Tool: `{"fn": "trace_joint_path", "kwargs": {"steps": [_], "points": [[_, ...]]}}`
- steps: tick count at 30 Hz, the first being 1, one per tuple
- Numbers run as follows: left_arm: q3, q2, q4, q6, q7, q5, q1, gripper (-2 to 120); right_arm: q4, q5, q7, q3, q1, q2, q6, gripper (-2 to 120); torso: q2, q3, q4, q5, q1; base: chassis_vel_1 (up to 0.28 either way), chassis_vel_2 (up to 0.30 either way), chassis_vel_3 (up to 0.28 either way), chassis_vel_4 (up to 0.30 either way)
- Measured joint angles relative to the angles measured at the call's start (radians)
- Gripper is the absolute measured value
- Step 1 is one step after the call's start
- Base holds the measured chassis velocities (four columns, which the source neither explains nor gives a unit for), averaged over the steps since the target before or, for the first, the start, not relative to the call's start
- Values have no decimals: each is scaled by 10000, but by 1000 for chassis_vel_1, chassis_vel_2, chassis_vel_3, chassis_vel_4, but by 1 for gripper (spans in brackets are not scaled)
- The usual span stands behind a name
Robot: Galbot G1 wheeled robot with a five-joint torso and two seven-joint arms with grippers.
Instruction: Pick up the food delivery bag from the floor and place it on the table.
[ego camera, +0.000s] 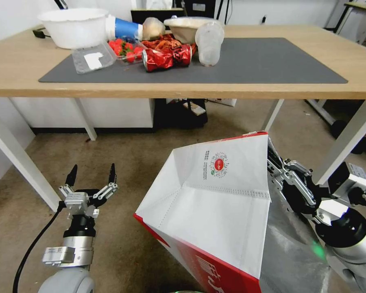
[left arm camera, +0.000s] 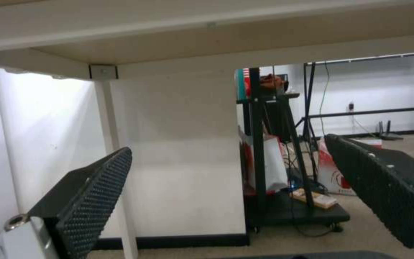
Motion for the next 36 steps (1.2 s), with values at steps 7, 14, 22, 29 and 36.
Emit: {"fn": "trace_joint_path", "kwargs": {"steps": [7, 14, 22, 29, 36], "points": [[0, -4, -46, 13, 0, 9, 19, 100, 0, 0, -71, 30, -5, 3, 8, 0, 284, 247, 0, 0, 40, 0, 0, 0, 0], [-7, -11, -78, 23, 4, 21, 37, 100, -1, 25, -153, 67, -6, -5, 26, 0, 541, 459, 0, 0, 82, 0, 0, 0, 0], [-9, -32, -146, 74, -5, 108, 83, 100, -1, 56, -242, 102, 3, 5, 28, 0, 931, 769, 0, 0, 160, 0, 0, 0, 0], [-27, -15, -264, 188, 86, 119, 159, 100, -15, 58, -326, 78, 22, 61, 28, 0, 1215, 981, 0, 0, 232, 0, 0, 0, 0], [-38, -23, -384, 480, 22, 296, 230, 100, -127, 40, -422, 69, -14, 132, 28, 0, 1477, 1179, 0, -1, 300, 0, 0, 0, 0]]}}
